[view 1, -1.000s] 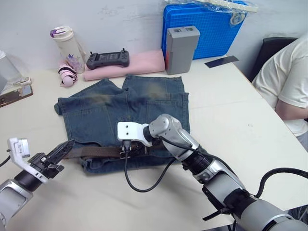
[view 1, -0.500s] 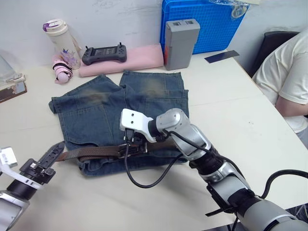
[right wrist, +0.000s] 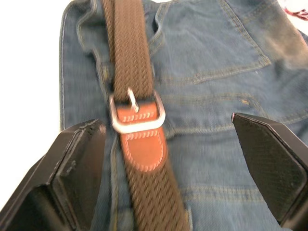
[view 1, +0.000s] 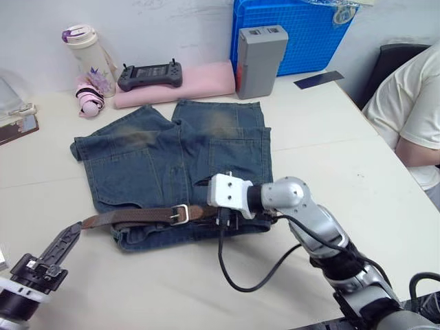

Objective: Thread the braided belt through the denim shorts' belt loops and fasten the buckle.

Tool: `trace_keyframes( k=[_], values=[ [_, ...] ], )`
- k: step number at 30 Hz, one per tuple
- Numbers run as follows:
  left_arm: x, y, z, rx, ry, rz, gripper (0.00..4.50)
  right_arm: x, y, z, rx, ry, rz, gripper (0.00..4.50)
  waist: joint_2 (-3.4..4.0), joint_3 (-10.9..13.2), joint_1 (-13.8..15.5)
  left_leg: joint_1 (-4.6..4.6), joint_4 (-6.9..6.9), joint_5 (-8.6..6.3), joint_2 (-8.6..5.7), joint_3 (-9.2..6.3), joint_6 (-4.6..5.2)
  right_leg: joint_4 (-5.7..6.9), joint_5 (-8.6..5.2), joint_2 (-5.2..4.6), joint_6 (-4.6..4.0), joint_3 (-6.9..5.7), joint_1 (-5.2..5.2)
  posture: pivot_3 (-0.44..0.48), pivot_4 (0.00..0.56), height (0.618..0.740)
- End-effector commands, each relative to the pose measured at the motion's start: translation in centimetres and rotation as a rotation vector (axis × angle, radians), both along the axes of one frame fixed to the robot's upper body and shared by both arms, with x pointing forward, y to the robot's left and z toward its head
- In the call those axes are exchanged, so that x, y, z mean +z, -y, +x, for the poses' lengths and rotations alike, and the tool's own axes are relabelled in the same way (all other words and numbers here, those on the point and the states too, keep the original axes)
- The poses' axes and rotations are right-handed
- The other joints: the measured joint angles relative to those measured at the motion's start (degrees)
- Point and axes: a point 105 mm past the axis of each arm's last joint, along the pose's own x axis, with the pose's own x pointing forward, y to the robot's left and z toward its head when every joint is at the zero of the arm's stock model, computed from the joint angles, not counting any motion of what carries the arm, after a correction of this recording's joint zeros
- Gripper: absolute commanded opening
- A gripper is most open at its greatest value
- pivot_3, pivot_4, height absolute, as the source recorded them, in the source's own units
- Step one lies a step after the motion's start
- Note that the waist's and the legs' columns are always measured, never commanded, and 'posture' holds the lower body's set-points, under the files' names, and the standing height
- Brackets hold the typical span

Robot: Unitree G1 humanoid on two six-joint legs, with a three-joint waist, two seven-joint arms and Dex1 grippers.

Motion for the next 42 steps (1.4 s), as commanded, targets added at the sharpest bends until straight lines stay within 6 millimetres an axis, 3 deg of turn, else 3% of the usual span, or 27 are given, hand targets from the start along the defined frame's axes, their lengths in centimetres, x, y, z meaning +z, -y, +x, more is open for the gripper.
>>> trace_keyframes(
  k=[1, 11, 14, 20, 22, 32, 42],
  values=[
    [0.2, -0.2, 1.0, 0.077, 0.001, -0.032, 0.23, 0.8, -0.2, -0.7, 0.008, 0.125, 0.029, 4.47, -0.04, 0.02, 0.01, 0.02, 0.00, 0.03, 0.00, 0.00, -0.03, 0.01, 0.03, 0.00, -0.02, 0.00, 0.01, 0.000, 0.150, 0.676],
    [-2.4, -0.8, 2.6, 0.221, -0.105, -0.131, 0.23, 0.4, -0.2, -0.8, -0.060, 0.215, 0.046, 4.47, -0.14, 0.04, 0.30, 0.03, 0.02, 0.10, 0.02, 0.07, -0.08, 0.06, 0.10, 0.04, -0.06, 0.02, -0.01, 0.000, 0.150, 0.676],
    [-2.1, -0.2, 2.4, 0.195, -0.094, -0.122, 1.05, 0.2, 0.1, -0.4, -0.080, 0.227, 0.034, 4.50, -0.18, 0.05, 0.47, 0.03, 0.04, 0.10, 0.02, 0.08, -0.08, 0.06, 0.10, 0.04, -0.06, 0.02, 0.00, 0.000, 0.150, 0.676],
    [-2.7, -1.2, 2.1, 0.236, -0.122, -0.148, 3.80, 0.0, 0.1, -0.3, -0.092, 0.227, 0.028, 4.50, -0.20, 0.08, 0.93, 0.03, 0.03, 0.10, 0.02, 0.08, -0.08, 0.06, 0.10, 0.05, -0.06, 0.02, -0.01, 0.000, 0.150, 0.676],
    [-3.0, -1.2, 2.6, 0.238, -0.131, -0.156, 4.42, -0.1, 0.1, -0.3, -0.098, 0.229, 0.027, 4.50, -0.19, 0.08, 1.20, 0.03, 0.04, 0.10, 0.02, 0.08, -0.08, 0.06, 0.10, 0.05, -0.06, 0.02, -0.01, 0.000, 0.150, 0.676],
    [-3.7, 0.1, 5.2, 0.185, -0.161, -0.177, 4.42, -0.1, 0.4, -0.2, -0.118, 0.234, 0.022, 4.50, -0.29, 0.08, 1.12, 0.03, 0.10, 0.10, 0.01, 0.10, -0.07, 0.10, 0.11, 0.06, -0.05, 0.04, -0.01, 0.000, 0.150, 0.676],
    [-4.0, 2.5, 4.8, 0.123, -0.200, -0.114, 4.42, -0.1, 0.6, -0.4, -0.125, 0.235, 0.025, 4.50, -0.29, 0.08, 1.27, 0.03, 0.13, 0.10, 0.01, 0.14, -0.07, 0.14, 0.11, 0.07, -0.05, 0.07, -0.03, 0.000, 0.150, 0.676]
  ],
)
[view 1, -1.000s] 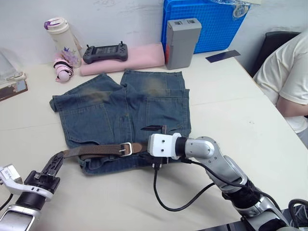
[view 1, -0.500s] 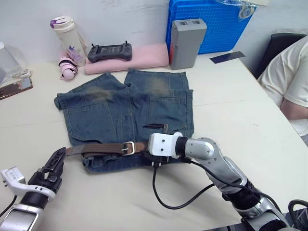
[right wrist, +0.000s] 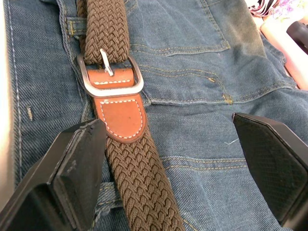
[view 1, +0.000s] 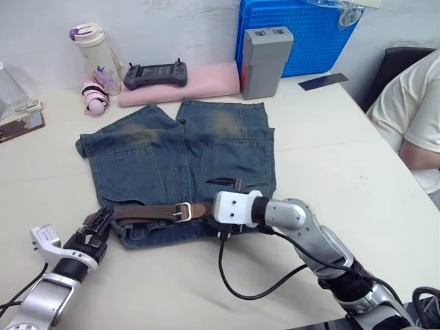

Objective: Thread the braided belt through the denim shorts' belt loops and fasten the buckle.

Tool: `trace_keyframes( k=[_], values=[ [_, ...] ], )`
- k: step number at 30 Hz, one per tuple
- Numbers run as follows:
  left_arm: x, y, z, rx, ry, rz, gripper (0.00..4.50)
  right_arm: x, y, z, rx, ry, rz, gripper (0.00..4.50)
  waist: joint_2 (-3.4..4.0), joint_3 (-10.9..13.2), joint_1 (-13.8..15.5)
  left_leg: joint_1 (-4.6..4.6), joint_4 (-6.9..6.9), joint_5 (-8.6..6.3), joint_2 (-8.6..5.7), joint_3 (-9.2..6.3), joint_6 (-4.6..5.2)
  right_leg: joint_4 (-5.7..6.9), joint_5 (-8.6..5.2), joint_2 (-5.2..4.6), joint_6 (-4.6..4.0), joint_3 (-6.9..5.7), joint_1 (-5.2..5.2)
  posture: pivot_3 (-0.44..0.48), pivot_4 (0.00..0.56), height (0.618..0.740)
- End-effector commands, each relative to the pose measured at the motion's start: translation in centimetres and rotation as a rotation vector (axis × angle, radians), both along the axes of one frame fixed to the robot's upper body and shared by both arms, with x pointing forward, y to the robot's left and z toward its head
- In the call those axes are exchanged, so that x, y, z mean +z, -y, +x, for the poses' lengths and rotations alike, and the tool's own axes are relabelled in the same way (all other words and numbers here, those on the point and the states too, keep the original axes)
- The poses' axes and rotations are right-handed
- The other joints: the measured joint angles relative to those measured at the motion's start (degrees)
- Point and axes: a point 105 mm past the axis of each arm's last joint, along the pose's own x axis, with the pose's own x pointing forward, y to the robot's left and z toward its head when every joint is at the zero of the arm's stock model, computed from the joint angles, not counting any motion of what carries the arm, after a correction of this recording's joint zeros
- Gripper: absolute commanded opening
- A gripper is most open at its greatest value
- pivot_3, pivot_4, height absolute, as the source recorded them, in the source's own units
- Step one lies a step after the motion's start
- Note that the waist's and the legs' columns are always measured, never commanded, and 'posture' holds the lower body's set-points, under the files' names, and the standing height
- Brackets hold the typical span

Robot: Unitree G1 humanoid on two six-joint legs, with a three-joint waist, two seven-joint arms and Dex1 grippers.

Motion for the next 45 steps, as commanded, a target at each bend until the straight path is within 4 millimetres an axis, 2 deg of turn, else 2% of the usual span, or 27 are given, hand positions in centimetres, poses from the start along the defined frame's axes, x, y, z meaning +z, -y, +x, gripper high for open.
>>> trace_keyframes(
  k=[1, 4, 10, 14, 18, 23, 30, 35, 39, 45],
  values=[
    [1.2, 1.5, 0.1, -0.053, 0.032, 0.078, 4.42, 1.2, -0.2, -0.6, 0.014, 0.044, 0.026, 4.50, 0.00, 0.00, 0.03, 0.00, 0.00, 0.00, 0.00, 0.00, 0.00, 0.00, 0.00, 0.00, 0.00, 0.00, 0.00, 0.000, 0.150, 0.676],
    [2.1, 2.1, 0.6, -0.086, 0.071, 0.140, 4.42, 1.1, -0.3, -0.6, 0.016, 0.041, 0.027, 4.50, -0.01, 0.01, 0.07, 0.00, 0.01, 0.00, 0.00, 0.00, 0.00, 0.03, 0.00, 0.00, 0.00, -0.01, 0.00, 0.000, 0.150, 0.676],
    [2.4, 2.7, 1.1, -0.111, 0.097, 0.172, 4.42, 1.1, -0.3, -0.5, 0.019, 0.039, 0.026, 4.50, 0.01, 0.01, -0.05, 0.00, 0.02, 0.00, 0.01, 0.01, 0.00, 0.05, 0.00, 0.01, 0.00, 0.00, -0.02, 0.000, 0.150, 0.676],
    [2.4, 2.3, 1.1, -0.088, 0.100, 0.182, 4.42, 1.1, -0.3, -0.5, 0.013, 0.038, 0.027, 4.50, 0.00, 0.01, 0.01, -0.01, 0.02, 0.00, 0.01, 0.00, 0.00, 0.04, 0.00, 0.01, 0.00, 0.00, -0.02, 0.000, 0.150, 0.676],
    [3.2, 1.3, 1.3, -0.028, 0.143, 0.173, 4.42, 1.1, -0.3, -0.5, 0.011, 0.036, 0.029, 4.50, 0.00, 0.01, 0.01, 0.00, 0.04, 0.00, 0.00, 0.01, 0.00, 0.05, 0.00, 0.01, 0.00, 0.00, -0.01, 0.000, 0.150, 0.676],
    [3.7, 1.5, 1.7, -0.053, 0.169, 0.189, 4.42, 1.1, -0.3, -0.5, 0.013, 0.038, 0.028, 4.50, -0.01, 0.01, 0.04, -0.01, 0.04, 0.00, 0.01, 0.00, 0.00, 0.06, 0.00, 0.00, 0.00, -0.01, -0.01, 0.000, 0.150, 0.676],
    [3.3, 1.9, 2.2, -0.088, 0.156, 0.199, 4.42, 1.2, -0.3, -0.4, 0.013, 0.040, 0.026, 4.50, 0.00, 0.02, 0.03, -0.01, 0.04, 0.00, 0.01, 0.00, 0.00, 0.06, 0.00, 0.01, 0.00, -0.01, -0.01, 0.000, 0.150, 0.676],
    [2.1, 2.8, 3.3, -0.123, 0.106, 0.201, 4.42, 1.2, -0.3, -0.4, 0.009, 0.041, 0.027, 4.50, -0.01, 0.02, 0.09, -0.01, 0.08, 0.00, 0.00, 0.00, 0.00, 0.08, 0.00, 0.00, 0.00, -0.01, 0.00, 0.000, 0.150, 0.676],
    [1.9, 3.1, 4.1, -0.106, 0.091, 0.152, 3.22, 1.2, -0.2, -0.4, 0.002, 0.040, 0.027, 4.50, -0.01, 0.01, 0.09, -0.01, 0.10, 0.00, 0.00, -0.01, 0.00, 0.09, 0.00, 0.00, 0.00, -0.02, 0.00, 0.000, 0.150, 0.676],
    [2.3, 3.9, 4.7, -0.102, 0.105, 0.135, 0.55, 1.1, 0.2, -0.2, -0.015, 0.051, 0.016, 4.50, -0.02, 0.01, 0.18, -0.01, 0.15, 0.00, -0.01, -0.01, 0.00, 0.09, 0.01, -0.01, 0.02, -0.03, 0.02, 0.000, 0.150, 0.676]
  ],
)
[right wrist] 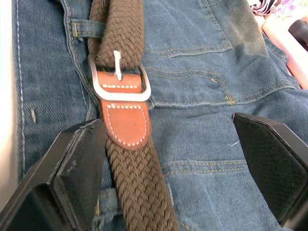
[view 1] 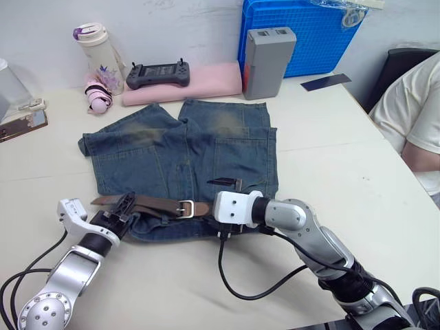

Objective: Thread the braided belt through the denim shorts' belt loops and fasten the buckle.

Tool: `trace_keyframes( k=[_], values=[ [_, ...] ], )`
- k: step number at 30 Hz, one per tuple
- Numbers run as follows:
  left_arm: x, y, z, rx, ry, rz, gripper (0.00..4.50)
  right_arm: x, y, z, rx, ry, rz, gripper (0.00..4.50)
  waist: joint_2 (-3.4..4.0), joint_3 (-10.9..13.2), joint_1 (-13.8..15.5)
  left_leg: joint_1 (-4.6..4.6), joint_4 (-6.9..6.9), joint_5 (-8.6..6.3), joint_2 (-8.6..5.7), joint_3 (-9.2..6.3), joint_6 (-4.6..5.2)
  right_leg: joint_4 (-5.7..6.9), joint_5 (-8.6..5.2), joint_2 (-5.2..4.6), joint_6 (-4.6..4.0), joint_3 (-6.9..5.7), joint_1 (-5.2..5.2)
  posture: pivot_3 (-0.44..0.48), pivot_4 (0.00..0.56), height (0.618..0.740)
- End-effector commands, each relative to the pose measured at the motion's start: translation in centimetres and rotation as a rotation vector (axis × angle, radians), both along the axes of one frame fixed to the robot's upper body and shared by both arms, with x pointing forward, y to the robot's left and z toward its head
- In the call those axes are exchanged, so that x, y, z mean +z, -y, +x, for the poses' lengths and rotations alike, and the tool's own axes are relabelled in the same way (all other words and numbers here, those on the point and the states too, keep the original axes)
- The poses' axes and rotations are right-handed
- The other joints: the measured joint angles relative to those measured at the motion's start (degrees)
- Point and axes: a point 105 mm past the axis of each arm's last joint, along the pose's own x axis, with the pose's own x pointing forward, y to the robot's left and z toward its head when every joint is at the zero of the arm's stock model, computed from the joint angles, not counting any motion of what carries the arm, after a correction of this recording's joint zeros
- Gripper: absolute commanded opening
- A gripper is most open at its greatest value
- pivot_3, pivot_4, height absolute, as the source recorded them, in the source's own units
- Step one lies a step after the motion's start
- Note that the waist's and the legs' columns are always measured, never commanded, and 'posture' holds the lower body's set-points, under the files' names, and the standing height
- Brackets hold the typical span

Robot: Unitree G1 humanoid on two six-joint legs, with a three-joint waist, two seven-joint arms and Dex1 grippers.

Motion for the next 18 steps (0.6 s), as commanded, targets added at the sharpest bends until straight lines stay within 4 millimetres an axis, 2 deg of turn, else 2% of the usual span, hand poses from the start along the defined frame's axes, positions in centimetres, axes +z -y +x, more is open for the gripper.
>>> trace_keyframes(
  k=[1, 3, 6, 9, 14, 15, 17, 18],
  values=[
    [0.8, 0.7, 0.3, -0.024, 0.025, 0.013, 0.06, 1.3, 0.1, -0.4, 0.005, 0.057, 0.021, 4.50, -0.01, 0.00, 0.02, 0.00, 0.02, 0.00, 0.00, -0.01, 0.00, 0.00, 0.00, 0.00, 0.00, -0.01, 0.00, 0.000, 0.150, 0.676],
    [0.9, 0.9, 0.4, -0.030, 0.029, 0.022, 0.03, 1.2, 0.2, -0.4, 0.002, 0.057, 0.019, 4.50, 0.00, 0.00, -0.03, -0.01, 0.03, 0.00, 0.00, 0.00, 0.00, 0.02, 0.00, 0.00, 0.00, 0.00, 0.00, 0.000, 0.150, 0.676],
    [1.9, 2.1, 0.8, -0.114, 0.068, 0.164, 0.03, 1.2, 1.3, -1.0, -0.009, 0.056, 0.013, 4.50, -0.02, 0.01, 0.06, -0.04, 0.03, 0.00, 0.01, -0.02, 0.00, 0.02, 0.00, 0.00, 0.00, -0.02, -0.02, 0.000, 0.150, 0.676],
    [3.5, 2.2, 1.4, -0.168, 0.113, 0.326, 0.03, 0.6, 2.2, -1.8, -0.006, 0.060, -0.005, 4.50, -0.05, 0.03, 0.31, -0.09, 0.06, 0.00, -0.01, -0.03, 0.00, 0.03, 0.00, -0.02, 0.01, -0.03, -0.03, 0.000, 0.150, 0.676],
    [5.9, 3.2, 1.9, -0.403, 0.206, 0.831, 0.03, -1.1, 2.9, -2.2, -0.018, 0.068, -0.052, 4.50, -0.02, 0.11, 0.02, -0.14, 0.10, 0.00, -0.01, -0.02, 0.00, 0.06, 0.01, -0.01, 0.00, 0.00, -0.08, 0.000, 0.150, 0.676],
    [6.1, 3.2, 1.8, -0.457, 0.221, 0.958, 0.03, -1.2, 2.8, -2.0, -0.025, 0.078, -0.049, 4.50, 0.00, 0.11, -0.21, -0.17, 0.11, 0.00, -0.02, 0.01, 0.00, 0.09, 0.00, -0.02, 0.00, 0.01, -0.11, 0.000, 0.150, 0.676],
    [6.2, 3.0, 1.8, -0.518, 0.233, 1.105, 0.03, -1.3, 2.7, -1.9, -0.031, 0.089, -0.046, 4.50, 0.05, 0.14, -0.56, -0.22, 0.09, 0.00, 0.00, 0.06, -0.01, 0.11, 0.01, 0.01, -0.01, 0.06, -0.21, 0.000, 0.150, 0.676],
    [6.1, 2.4, 1.8, -0.553, 0.237, 1.246, 0.03, -1.3, 2.5, -1.6, -0.044, 0.110, -0.047, 4.50, 0.11, 0.17, -0.60, -0.22, 0.02, 0.00, 0.00, 0.07, 0.00, 0.09, 0.00, 0.01, -0.02, 0.07, -0.23, 0.000, 0.150, 0.676]
  ],
)
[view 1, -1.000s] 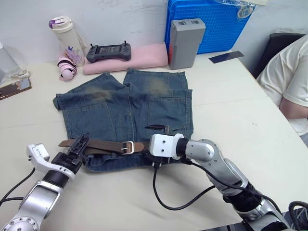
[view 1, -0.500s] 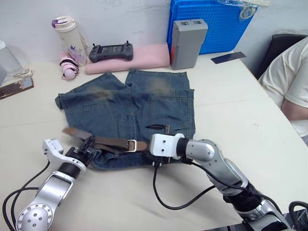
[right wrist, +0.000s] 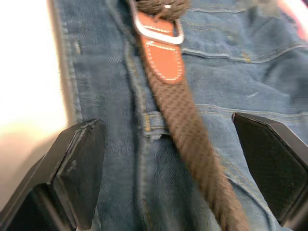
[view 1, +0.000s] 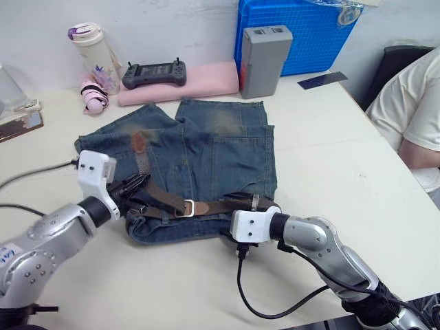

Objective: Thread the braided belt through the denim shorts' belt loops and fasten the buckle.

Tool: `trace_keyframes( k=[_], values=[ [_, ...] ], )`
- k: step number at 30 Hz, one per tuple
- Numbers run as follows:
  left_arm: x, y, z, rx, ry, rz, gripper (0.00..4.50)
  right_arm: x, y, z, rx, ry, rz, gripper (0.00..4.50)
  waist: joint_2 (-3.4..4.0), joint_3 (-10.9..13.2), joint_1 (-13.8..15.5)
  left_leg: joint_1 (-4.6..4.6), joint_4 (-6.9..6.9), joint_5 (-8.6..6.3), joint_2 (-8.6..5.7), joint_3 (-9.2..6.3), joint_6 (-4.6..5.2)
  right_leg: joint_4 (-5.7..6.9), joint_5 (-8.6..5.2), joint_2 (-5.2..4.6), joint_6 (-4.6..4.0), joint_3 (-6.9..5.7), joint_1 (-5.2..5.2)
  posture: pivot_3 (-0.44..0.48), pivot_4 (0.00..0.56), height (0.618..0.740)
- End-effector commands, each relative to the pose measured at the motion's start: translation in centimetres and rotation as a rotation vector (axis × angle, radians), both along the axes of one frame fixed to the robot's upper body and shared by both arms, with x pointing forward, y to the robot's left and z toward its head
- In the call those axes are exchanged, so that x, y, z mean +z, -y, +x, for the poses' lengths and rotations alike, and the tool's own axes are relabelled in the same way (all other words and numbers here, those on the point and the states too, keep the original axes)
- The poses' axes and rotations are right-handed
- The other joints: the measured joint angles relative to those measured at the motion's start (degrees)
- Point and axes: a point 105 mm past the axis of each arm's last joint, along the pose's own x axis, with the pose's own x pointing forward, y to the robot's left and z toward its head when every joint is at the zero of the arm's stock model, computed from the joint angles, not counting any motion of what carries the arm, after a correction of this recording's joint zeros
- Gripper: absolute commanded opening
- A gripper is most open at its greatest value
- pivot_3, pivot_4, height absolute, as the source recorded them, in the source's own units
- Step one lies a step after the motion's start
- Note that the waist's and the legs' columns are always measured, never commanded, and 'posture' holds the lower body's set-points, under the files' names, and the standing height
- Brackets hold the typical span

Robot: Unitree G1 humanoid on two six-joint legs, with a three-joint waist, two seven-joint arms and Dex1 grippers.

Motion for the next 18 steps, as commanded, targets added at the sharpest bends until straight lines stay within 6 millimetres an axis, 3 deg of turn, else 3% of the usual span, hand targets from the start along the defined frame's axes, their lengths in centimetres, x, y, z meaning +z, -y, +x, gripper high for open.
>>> trace_keyframes(
  k=[1, 7, 11, 18],
  values=[
    [-0.2, -0.7, -0.4, -0.114, 0.060, 0.335, 0.03, 0.7, -0.8, 0.5, -0.012, 0.091, 0.016, 4.50, 0.05, 0.05, -0.16, 0.01, -0.08, 0.00, 0.00, 0.01, 0.00, -0.04, 0.00, 0.00, -0.01, 0.00, -0.02, 0.000, 0.150, 0.676],
    [-0.2, -3.0, -0.2, -0.161, 0.147, 0.692, 0.03, 0.3, -1.8, 1.0, -0.026, 0.166, -0.003, 4.50, 0.10, 0.08, -0.05, -0.22, -0.16, 0.01, 0.08, -0.04, -0.03, -0.14, -0.03, 0.05, -0.07, -0.11, -0.17, 0.000, 0.150, 0.676],
    [-0.3, -4.0, 0.1, -0.123, 0.213, 0.757, 0.03, 0.3, -2.1, 1.3, -0.017, 0.234, -0.036, 4.50, 0.10, 0.08, 0.04, -0.31, -0.07, 0.01, 0.06, -0.05, -0.01, -0.14, -0.01, 0.03, -0.04, -0.12, -0.19, 0.000, 0.150, 0.676],
    [-0.8, -3.9, -0.2, -0.123, 0.278, 0.773, 0.03, -0.5, -4.0, 1.5, 0.032, 0.288, -0.081, 4.50, 0.06, 0.06, -0.08, -0.30, 0.05, 0.01, 0.07, -0.07, -0.02, 0.04, -0.01, 0.05, -0.05, -0.13, -0.21, 0.000, 0.150, 0.676]
  ],
)
